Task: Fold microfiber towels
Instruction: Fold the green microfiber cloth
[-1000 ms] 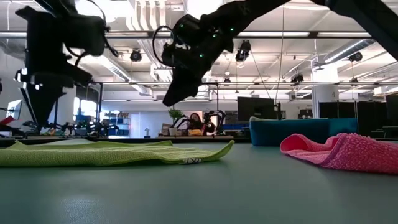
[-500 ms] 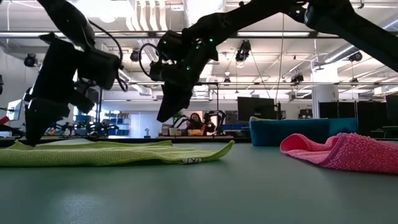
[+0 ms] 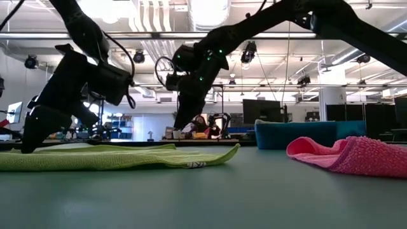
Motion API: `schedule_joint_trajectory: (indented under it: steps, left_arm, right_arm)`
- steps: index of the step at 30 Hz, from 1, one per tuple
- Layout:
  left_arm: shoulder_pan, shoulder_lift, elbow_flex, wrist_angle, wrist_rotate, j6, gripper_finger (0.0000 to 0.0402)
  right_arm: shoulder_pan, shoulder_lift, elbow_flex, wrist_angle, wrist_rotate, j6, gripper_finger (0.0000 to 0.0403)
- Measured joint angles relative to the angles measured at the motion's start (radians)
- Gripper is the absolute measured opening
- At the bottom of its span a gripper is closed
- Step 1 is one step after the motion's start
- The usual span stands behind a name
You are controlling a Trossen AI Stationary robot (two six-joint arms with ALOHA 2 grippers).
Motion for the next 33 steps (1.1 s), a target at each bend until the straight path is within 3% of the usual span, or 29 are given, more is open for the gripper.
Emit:
schedule_joint_trajectory:
  steps: [5, 17, 33]
  left_arm:
    - [-0.004, -0.029, 0.013, 0.026, 0.085, 0.001, 0.0118]
    - [-0.003, -0.038, 0.005, 0.054, 0.122, 0.000, 0.0006]
    - [-0.003, -0.079, 0.025, 0.050, 0.093, 0.001, 0.0000]
  right_arm:
    - [-0.024, 0.000, -0.029, 0.006, -0.108, -0.015, 0.0123]
    - [-0.007, 0.000, -0.079, 0.054, -0.117, -0.052, 0.0123]
    - [0.005, 0.000, -0.168, 0.260, -0.123, 0.020, 0.0123]
